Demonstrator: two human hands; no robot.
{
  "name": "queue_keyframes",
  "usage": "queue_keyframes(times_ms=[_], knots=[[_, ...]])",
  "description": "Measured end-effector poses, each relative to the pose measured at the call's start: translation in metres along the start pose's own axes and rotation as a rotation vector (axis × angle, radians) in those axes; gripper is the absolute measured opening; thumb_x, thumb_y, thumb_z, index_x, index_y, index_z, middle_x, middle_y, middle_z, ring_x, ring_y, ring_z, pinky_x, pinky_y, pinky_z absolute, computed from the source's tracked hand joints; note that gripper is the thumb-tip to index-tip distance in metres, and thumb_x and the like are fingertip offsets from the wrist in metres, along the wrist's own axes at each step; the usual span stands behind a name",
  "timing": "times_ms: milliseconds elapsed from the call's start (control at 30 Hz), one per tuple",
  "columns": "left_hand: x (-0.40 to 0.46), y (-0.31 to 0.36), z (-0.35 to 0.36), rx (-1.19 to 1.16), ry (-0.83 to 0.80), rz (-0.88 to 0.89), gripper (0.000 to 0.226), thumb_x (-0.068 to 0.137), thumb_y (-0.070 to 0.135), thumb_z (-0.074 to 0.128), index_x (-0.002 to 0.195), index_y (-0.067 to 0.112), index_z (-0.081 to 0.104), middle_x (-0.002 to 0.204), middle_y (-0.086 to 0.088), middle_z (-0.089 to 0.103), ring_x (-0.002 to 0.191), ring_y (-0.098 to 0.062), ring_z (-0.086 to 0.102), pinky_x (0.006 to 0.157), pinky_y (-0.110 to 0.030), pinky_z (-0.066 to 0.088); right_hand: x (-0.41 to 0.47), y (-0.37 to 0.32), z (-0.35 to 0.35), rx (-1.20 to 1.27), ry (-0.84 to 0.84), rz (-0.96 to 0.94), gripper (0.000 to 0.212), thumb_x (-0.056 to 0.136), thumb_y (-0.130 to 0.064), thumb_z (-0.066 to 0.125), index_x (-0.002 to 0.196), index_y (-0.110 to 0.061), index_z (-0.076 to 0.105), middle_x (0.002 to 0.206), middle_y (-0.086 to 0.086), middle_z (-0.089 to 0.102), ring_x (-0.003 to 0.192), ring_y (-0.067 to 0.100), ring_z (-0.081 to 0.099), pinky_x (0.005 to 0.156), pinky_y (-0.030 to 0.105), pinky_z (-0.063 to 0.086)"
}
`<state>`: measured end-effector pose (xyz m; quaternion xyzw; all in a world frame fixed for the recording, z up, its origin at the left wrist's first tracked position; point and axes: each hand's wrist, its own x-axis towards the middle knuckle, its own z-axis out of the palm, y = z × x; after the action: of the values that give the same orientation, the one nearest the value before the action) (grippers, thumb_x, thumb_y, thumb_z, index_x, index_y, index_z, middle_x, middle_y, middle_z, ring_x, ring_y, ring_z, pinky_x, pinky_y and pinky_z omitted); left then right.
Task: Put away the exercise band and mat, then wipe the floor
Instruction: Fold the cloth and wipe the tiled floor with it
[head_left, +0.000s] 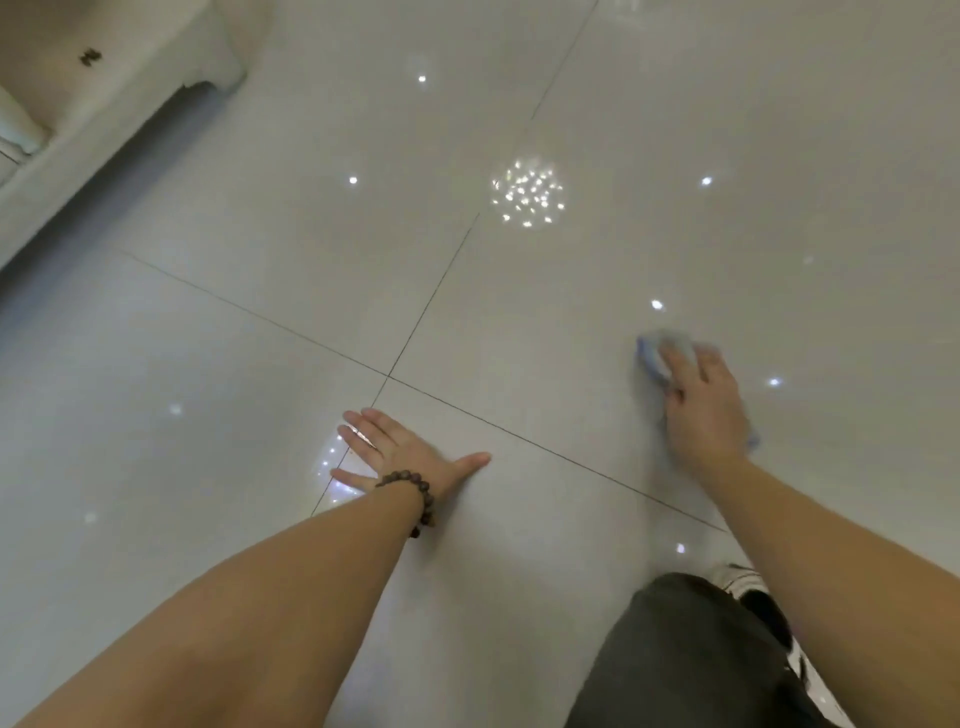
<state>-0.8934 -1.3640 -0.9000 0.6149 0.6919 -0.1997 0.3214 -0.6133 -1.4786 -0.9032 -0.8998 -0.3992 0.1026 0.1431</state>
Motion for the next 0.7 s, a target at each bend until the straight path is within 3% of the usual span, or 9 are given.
queue_keyframes(times_ms=[33,133,233,300,433,500,600,700], knots=[[-0.002,0.001,0.001,-0.012,0.004,0.004,0.164,0.041,0.09,0.063,0.138,0.0,-0.035,0.15,-0.015,-0.038,0.138,-0.03,-0.036,0.106,-0.067,-0.01,-0.007,0.012,-0.02,0.027,0.032,0.029,0.057,0.084,-0.028,0.028,0.132,-0.014,0.054,0.139,0.022,0.044,0.126,0.041,0.041,0.101,0.044,0.037],[-0.011,0.0,-0.003,-0.016,0.017,-0.006,0.162,0.045,0.087,0.066,0.139,0.0,-0.033,0.151,-0.015,-0.035,0.139,-0.029,-0.034,0.107,-0.066,-0.009,-0.042,0.019,-0.067,0.088,0.049,-0.113,0.054,0.086,-0.031,0.031,0.134,-0.016,0.053,0.142,0.019,0.042,0.128,0.037,0.039,0.104,0.042,0.034],[-0.016,0.001,-0.006,-0.043,0.057,0.008,0.155,0.051,0.082,0.067,0.142,0.0,-0.028,0.154,-0.016,-0.029,0.141,-0.029,-0.03,0.109,-0.065,-0.007,-0.065,0.023,-0.073,0.082,0.04,-0.223,0.047,0.09,-0.025,0.038,0.133,-0.017,0.054,0.144,0.017,0.041,0.131,0.036,0.037,0.103,0.048,0.038],[-0.026,0.017,0.001,0.003,0.086,0.135,0.149,0.056,0.082,0.064,0.144,0.0,-0.024,0.155,-0.017,-0.025,0.142,-0.029,-0.027,0.112,-0.063,-0.005,-0.06,0.025,-0.059,0.084,0.051,-0.212,0.046,0.089,-0.017,0.041,0.133,-0.017,0.054,0.144,0.016,0.042,0.132,0.036,0.037,0.103,0.05,0.039],[-0.057,0.071,0.047,0.22,0.057,0.505,0.153,0.053,0.09,0.055,0.142,-0.003,-0.027,0.151,-0.019,-0.032,0.14,-0.03,-0.031,0.113,-0.057,-0.012,-0.039,-0.005,-0.005,0.068,-0.003,-0.215,0.047,0.089,-0.028,0.041,0.133,-0.019,0.053,0.141,0.02,0.046,0.133,0.036,0.038,0.109,0.044,0.034],[-0.057,0.083,0.067,0.271,0.008,0.481,0.157,0.047,0.095,0.05,0.139,-0.001,-0.033,0.15,-0.018,-0.036,0.138,-0.029,-0.035,0.113,-0.057,-0.015,-0.038,-0.022,0.03,-0.018,-0.064,-0.322,0.049,0.09,-0.038,0.041,0.136,-0.024,0.049,0.144,0.017,0.042,0.137,0.035,0.032,0.11,0.045,0.032],[-0.046,0.08,0.082,0.356,0.039,0.457,0.155,0.045,0.1,0.04,0.134,0.0,-0.039,0.148,-0.017,-0.04,0.136,-0.03,-0.039,0.109,-0.057,-0.02,-0.042,-0.021,0.057,-0.17,-0.136,-0.415,0.056,0.092,-0.051,0.025,0.145,-0.036,0.03,0.157,0.003,0.019,0.146,0.024,0.007,0.117,0.042,0.017],[-0.043,0.079,0.082,0.362,0.024,0.477,0.156,0.047,0.096,0.047,0.136,0.001,-0.038,0.148,-0.016,-0.04,0.135,-0.029,-0.04,0.111,-0.058,-0.017,-0.034,0.04,0.042,-0.213,-0.058,-0.361,0.055,0.093,-0.048,0.028,0.144,-0.031,0.035,0.155,0.006,0.026,0.145,0.027,0.015,0.113,0.051,0.022]])
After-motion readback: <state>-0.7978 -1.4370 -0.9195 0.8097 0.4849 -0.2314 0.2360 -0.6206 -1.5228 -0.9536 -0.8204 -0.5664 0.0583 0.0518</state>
